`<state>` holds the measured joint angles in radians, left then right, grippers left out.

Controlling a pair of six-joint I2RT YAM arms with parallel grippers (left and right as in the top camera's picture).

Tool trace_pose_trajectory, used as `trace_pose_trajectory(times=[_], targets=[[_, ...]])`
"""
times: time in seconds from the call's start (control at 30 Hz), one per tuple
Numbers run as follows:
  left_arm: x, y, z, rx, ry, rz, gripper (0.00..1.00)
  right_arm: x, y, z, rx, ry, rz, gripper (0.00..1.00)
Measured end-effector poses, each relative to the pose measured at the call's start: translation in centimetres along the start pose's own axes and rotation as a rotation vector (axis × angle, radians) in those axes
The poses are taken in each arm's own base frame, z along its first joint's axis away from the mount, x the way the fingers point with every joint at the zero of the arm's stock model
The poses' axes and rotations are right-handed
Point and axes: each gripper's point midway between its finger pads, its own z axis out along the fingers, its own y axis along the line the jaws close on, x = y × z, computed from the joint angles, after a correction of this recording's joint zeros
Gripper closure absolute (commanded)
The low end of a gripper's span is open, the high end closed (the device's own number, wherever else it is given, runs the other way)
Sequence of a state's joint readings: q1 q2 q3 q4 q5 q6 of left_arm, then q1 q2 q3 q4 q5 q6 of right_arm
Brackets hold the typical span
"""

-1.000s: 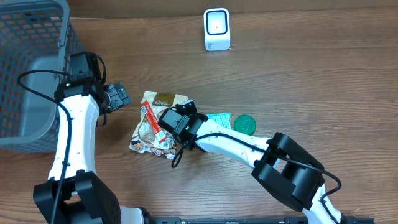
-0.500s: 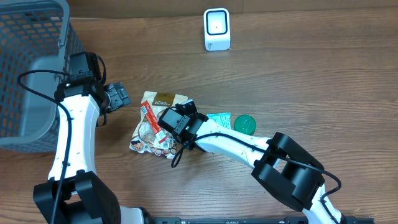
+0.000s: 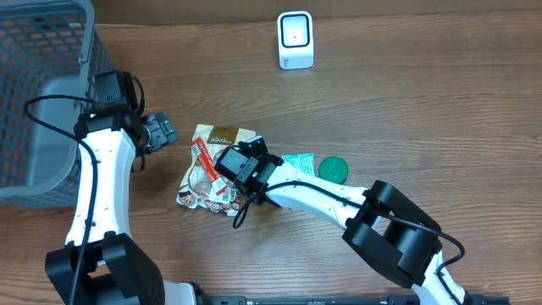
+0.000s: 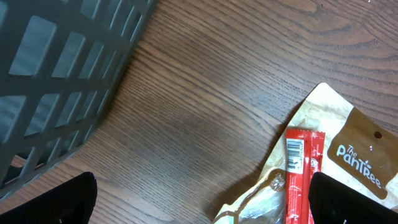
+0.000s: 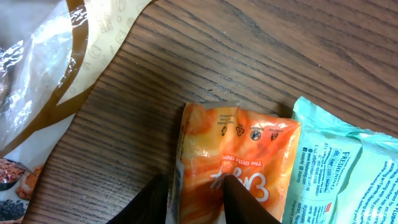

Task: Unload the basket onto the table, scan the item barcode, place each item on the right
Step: 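Lower the right gripper and close it on the orange tissue pack, then lift the orange tissue pack and move it right toward the jar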

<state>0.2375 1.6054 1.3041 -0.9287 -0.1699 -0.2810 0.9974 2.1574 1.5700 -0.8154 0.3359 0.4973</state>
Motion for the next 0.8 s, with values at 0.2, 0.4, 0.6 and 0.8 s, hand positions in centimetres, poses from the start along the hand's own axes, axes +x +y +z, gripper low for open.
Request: trace_pose_trajectory(times=[0.2,0.4,0.6,0.8], targets=[[0.0,0.0,0.0,0.000,0.000,0.000,0.00,0.1,0.0,0.2,0.005,0.003,-0.005,0.96],[0.0,0.0,0.0,0.000,0.000,0.000,0.00,0.1,-0.1,0.1,0.006,0.009,-0.004,0.97],[0.0,0.0,0.0,0.000,0.000,0.000,0.00,0.7,0.1,-0.8,-0.011,0.061,-0.013,0.97],[0.0,0.0,0.0,0.000,0.000,0.000,0.00,-0.8,0.8,-4.1,-0.131,0.040,0.025,0.97]])
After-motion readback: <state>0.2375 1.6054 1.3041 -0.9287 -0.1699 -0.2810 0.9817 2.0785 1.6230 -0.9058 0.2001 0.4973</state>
